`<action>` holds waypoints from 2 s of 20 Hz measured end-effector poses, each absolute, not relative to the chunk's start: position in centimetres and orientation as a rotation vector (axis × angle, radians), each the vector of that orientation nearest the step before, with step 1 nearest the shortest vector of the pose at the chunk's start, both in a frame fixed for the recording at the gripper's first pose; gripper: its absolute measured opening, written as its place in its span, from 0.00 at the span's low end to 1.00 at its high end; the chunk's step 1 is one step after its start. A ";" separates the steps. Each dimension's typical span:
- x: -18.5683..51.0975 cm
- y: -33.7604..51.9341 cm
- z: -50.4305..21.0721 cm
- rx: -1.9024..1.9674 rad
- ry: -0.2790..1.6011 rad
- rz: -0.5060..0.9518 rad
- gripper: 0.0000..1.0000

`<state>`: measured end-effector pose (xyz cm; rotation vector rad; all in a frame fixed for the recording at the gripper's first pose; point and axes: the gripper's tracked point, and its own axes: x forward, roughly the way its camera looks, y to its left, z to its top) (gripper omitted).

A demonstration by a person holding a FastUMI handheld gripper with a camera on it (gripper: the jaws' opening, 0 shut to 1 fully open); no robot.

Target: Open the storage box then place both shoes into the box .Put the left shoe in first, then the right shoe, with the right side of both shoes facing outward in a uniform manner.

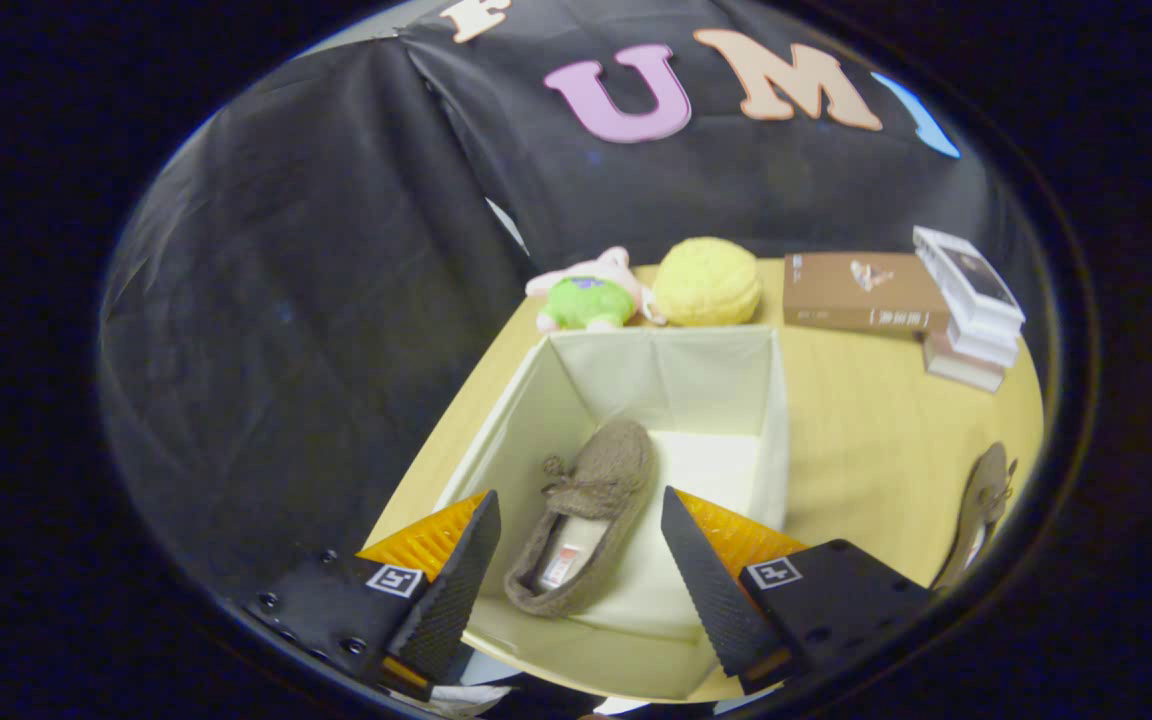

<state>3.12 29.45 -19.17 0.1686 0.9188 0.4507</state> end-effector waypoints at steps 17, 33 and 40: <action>3.8 -0.3 -18.8 -0.021 0.733 0.197 1.00; -0.7 -14.4 -30.7 -0.047 1.004 0.106 1.00; -1.5 -14.8 -34.1 -0.017 1.131 0.093 0.78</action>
